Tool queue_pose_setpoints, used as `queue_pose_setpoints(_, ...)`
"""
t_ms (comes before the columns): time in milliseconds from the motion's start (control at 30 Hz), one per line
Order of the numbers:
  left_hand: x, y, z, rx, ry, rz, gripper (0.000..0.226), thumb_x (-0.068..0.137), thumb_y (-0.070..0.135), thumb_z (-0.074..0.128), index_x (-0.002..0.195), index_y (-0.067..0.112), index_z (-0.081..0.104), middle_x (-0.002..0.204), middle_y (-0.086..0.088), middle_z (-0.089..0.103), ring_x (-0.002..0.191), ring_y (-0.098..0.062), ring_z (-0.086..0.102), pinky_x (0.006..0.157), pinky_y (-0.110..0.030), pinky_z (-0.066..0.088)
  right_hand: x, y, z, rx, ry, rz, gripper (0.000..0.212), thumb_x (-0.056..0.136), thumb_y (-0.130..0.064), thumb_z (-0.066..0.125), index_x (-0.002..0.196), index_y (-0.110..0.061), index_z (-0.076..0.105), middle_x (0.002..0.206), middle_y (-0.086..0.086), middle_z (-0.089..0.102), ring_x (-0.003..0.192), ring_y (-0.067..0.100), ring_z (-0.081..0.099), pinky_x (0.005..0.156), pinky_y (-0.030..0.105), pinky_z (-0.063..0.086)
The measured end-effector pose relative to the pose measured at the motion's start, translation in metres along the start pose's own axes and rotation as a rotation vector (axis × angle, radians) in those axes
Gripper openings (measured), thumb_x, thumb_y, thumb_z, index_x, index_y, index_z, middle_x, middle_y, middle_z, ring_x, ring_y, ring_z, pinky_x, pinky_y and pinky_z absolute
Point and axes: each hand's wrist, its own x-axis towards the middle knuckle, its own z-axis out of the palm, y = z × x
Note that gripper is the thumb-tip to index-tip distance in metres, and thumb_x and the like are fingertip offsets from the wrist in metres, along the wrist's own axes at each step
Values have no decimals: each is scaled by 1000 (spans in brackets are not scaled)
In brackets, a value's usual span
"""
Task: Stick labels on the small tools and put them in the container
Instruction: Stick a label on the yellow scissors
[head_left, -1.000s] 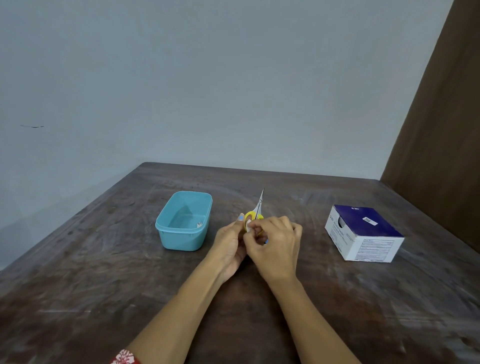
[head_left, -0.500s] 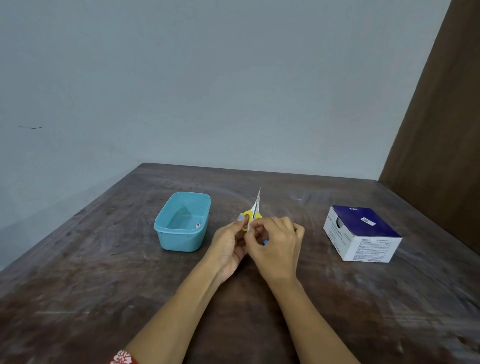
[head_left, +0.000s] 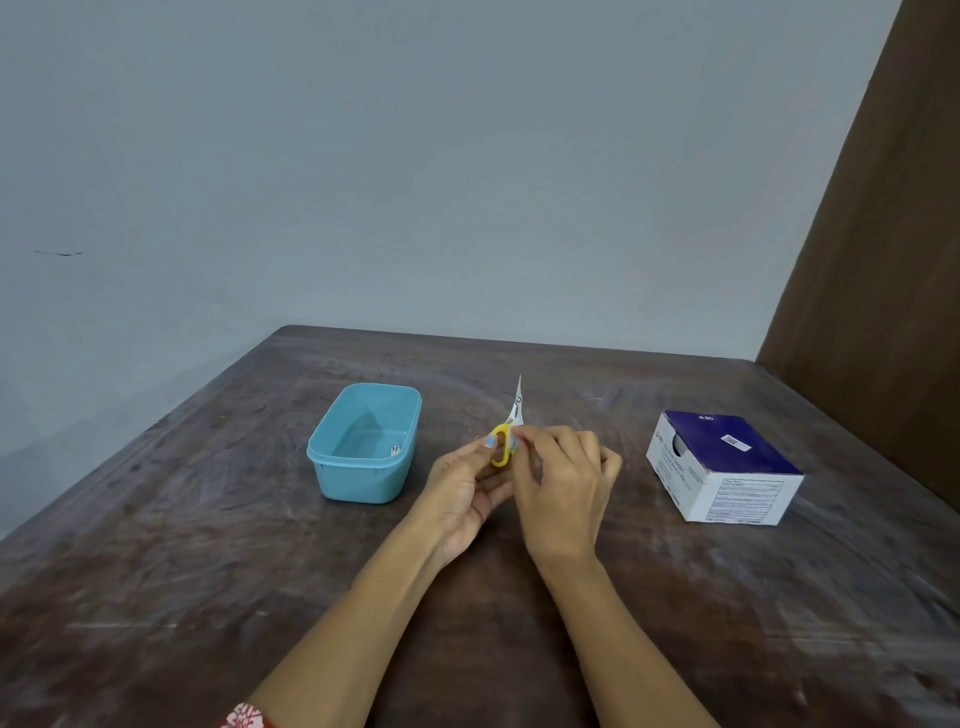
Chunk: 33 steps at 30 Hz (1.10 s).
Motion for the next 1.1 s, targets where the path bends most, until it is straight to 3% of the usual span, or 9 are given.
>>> queue_pose_setpoints(200,3,-2,-3,-18,19,-16,26,94,11,47,111,-1,62,101,-18,69,92,-24,66,80,-31,56,1,0,-2,-35,-1,136,11,77,-28,59,77,-25,70,71,-9,65,72,17,56,76,32,26)
queue_pose_setpoints(300,3,0,-4,-24,39,-1,27,94,11,48,113,-2,61,108,-20,67,93,-24,67,79,-29,57,1,-2,-4,-17,-47,200,3,71,-27,63,70,-27,66,65,-11,64,70,13,56,75,29,23)
queue_pose_setpoints(500,4,-1,-5,-25,61,37,25,94,11,47,107,-2,63,96,-15,70,76,-17,71,67,-25,59,-1,-5,-5,50,-128,175,4,65,-29,63,63,-27,61,57,-12,58,66,10,53,75,28,24)
queue_pose_setpoints(667,4,-2,-3,-6,45,36,22,95,11,46,96,4,66,79,-10,73,70,-16,71,61,-24,58,-1,-6,-2,66,-74,44,10,74,-32,58,68,-25,63,62,-11,60,67,13,54,74,28,28)
queue_pose_setpoints(867,3,-5,-3,45,-4,-6,26,94,12,47,112,-2,61,95,-13,68,83,-19,67,73,-27,58,1,0,-2,44,33,35,16,84,-29,54,83,-24,69,77,-10,65,76,11,49,76,30,29)
queue_pose_setpoints(1100,2,-5,-6,153,-11,112,24,92,2,48,109,7,65,91,-8,73,81,-14,70,64,-23,56,-1,-2,-1,30,-7,45,15,81,-32,55,76,-25,67,73,-10,64,74,14,54,78,32,30)
